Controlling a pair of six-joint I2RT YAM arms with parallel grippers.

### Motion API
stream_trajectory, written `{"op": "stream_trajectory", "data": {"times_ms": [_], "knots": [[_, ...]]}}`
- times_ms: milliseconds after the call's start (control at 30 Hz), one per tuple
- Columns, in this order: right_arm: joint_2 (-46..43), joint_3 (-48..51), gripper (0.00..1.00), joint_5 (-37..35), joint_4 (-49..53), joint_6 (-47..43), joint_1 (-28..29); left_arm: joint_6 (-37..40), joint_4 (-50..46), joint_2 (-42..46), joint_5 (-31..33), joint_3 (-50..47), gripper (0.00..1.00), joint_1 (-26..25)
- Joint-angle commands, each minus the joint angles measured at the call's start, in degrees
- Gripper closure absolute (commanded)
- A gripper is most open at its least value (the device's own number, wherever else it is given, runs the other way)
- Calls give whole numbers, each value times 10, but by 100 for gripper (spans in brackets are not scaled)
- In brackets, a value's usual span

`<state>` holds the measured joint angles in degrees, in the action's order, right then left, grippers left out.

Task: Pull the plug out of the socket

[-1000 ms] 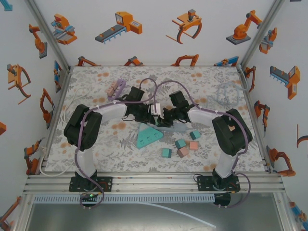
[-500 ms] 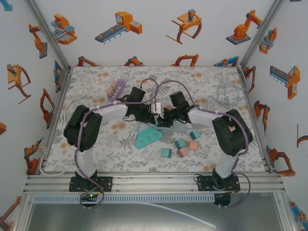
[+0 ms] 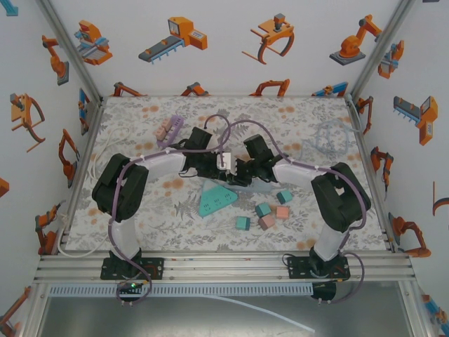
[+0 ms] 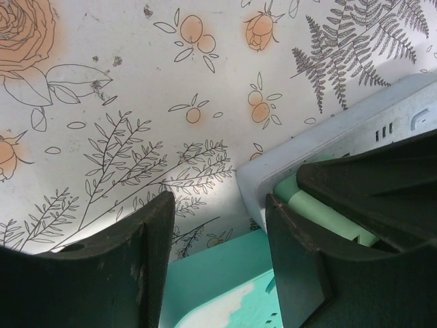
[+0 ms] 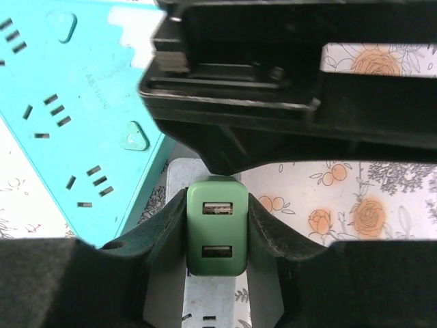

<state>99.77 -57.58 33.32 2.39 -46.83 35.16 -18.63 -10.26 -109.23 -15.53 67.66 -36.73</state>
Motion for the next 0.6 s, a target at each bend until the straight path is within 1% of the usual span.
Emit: {"op": "stream_trajectory", "data": {"times_ms": [0,133,167,233,267,333,467,533,567], "knots": [[-54,-15,100,18,-38,-10,5,51,-106,-70,132,-49,48,-5],[-52,-34,100,19,-44,34,5,50,-106,-68,130,-49,48,-5],[-47,-37,100,10,-36,26,8,51,-106,-67,130,-48,47,-5],[-31,-53,100,-42,14,-28,24,51,-106,-66,130,-47,47,-4],[-28,-60,100,-53,37,-40,30,50,-106,-65,131,-48,48,-4],[-34,-62,100,-38,42,-34,33,51,-105,-67,130,-48,48,-4],[-55,-62,100,-16,3,25,28,52,-105,-70,129,-48,48,-4],[-54,-69,100,-27,3,33,25,52,-105,-69,129,-49,47,-4],[-49,-78,100,-47,25,13,28,53,-105,-68,128,-49,48,-4]]}}
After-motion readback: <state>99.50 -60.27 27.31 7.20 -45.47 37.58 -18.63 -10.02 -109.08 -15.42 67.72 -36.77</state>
